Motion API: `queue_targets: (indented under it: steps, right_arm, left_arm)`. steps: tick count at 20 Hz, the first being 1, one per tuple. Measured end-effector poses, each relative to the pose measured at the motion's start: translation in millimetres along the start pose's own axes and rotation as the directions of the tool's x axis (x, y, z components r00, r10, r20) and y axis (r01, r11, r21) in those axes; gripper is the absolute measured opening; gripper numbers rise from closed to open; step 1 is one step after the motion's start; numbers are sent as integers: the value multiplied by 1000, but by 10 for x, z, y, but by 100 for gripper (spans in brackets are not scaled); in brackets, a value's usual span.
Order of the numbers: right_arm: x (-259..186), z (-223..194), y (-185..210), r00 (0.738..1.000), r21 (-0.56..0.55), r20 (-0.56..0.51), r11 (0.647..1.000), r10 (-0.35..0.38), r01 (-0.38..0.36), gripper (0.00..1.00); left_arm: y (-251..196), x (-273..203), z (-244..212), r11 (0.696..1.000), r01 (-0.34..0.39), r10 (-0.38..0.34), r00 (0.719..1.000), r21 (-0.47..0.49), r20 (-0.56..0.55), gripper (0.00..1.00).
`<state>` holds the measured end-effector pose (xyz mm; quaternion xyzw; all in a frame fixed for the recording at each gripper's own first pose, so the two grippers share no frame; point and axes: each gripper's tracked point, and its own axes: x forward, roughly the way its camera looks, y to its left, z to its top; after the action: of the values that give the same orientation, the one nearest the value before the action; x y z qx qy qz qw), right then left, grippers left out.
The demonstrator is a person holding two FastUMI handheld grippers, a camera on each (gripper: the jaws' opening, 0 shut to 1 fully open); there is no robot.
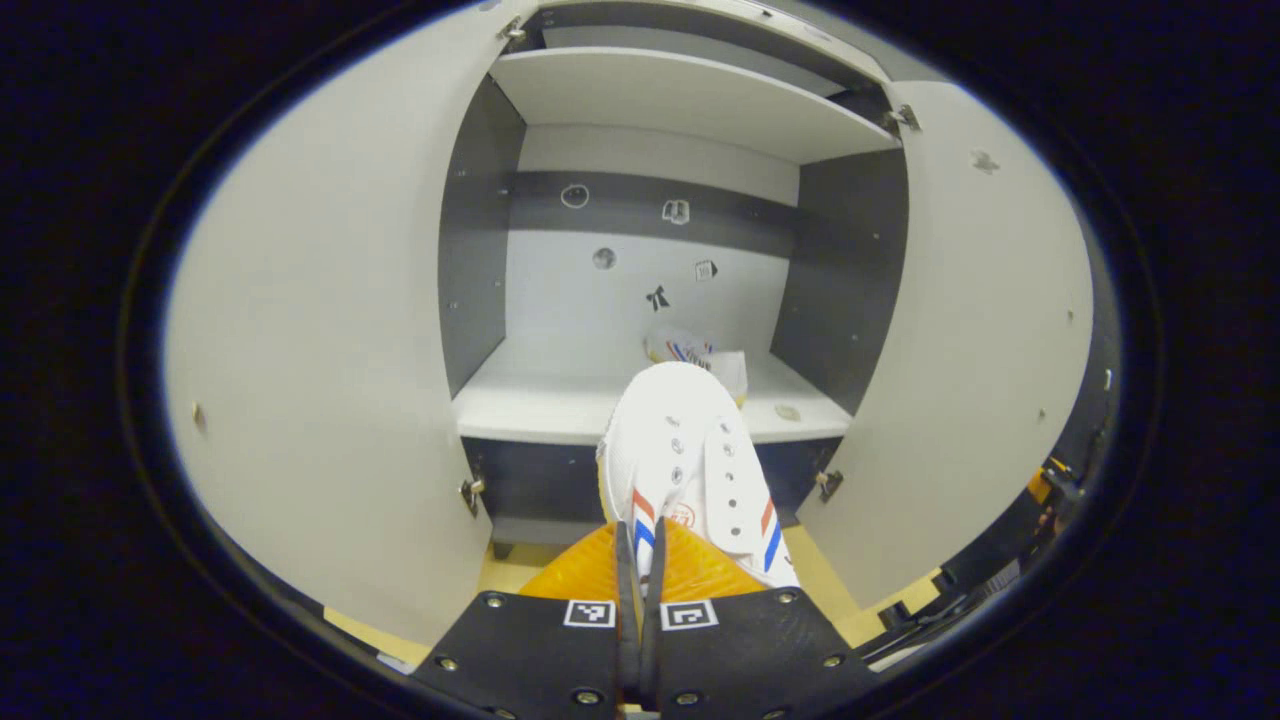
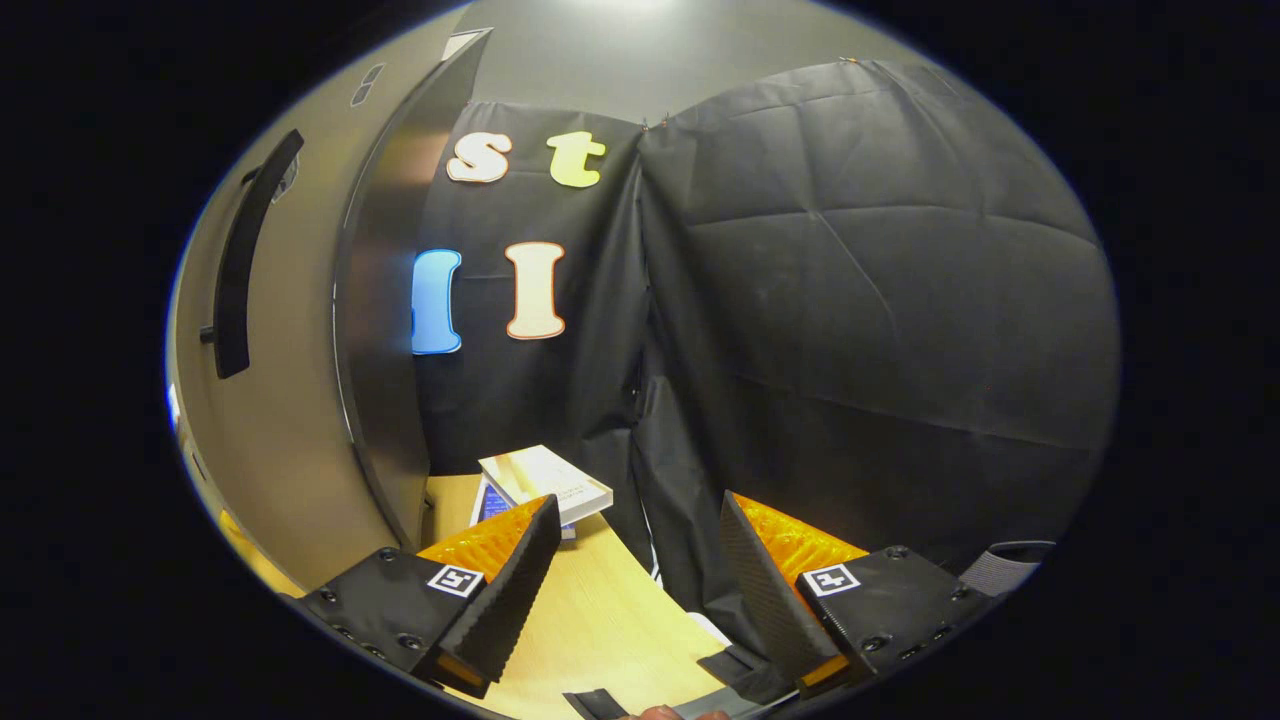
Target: Grab one shoe with the right hand and put it into the shoe cabinet, grab the other shoe with the left hand and put it into the shoe cabinet; then close the right door with the right hand and the left door with the left hand.
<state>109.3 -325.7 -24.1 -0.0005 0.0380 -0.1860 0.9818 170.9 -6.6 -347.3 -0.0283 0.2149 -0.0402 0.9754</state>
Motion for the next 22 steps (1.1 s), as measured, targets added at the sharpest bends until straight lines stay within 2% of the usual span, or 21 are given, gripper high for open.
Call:
queue_targets:
  steps: [3, 7, 14, 21, 22]
  right_arm:
    - [112, 50, 13, 999, 1, 13, 999, 37, -37, 99]
    - [136, 89, -11, 998, 12, 26, 998, 58, -59, 100]
    - [146, 85, -135, 999, 27, 19, 998, 48, -48, 97]
    - [193, 202, -147, 999, 42, 24, 999, 32, -33, 97]
    - [200, 222, -113, 999, 47, 26, 998, 36, -37, 100]
  left_arm:
    - [13, -12, 9, 997, -66, 64, 996, 29, 67, 0]
    - [-6, -22, -17, 994, -113, 112, 989, -3, 92, 1]
    - [21, -41, -25, 992, -120, 120, 993, -43, -7, 1]
    - [10, -5, -69, 992, -122, 124, 990, 32, -74, 0]
    - [3, 2, -76, 993, -115, 118, 990, 40, -80, 1]
